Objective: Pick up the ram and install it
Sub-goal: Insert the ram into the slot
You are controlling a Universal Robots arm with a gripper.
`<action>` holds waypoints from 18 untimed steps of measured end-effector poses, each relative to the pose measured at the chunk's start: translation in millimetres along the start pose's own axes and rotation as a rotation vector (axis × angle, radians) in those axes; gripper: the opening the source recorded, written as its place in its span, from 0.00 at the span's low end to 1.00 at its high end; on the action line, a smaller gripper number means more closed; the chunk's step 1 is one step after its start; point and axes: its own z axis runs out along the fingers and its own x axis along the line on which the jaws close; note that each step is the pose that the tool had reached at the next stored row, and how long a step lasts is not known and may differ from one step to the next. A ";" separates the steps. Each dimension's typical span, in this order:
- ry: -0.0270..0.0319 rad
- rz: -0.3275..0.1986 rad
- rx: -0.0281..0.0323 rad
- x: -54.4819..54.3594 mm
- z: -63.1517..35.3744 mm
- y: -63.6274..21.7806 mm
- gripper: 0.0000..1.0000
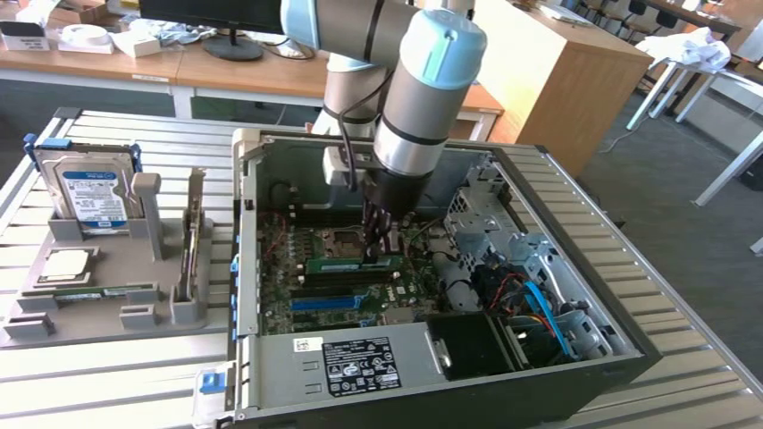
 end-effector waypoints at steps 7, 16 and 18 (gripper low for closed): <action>0.0001 0.000 -0.0001 0.7 1.3 -0.1 0.11; 0.0003 0.000 0.0001 0.9 5.8 -0.3 0.11; -0.0001 0.000 0.0004 0.8 7.5 -0.4 0.11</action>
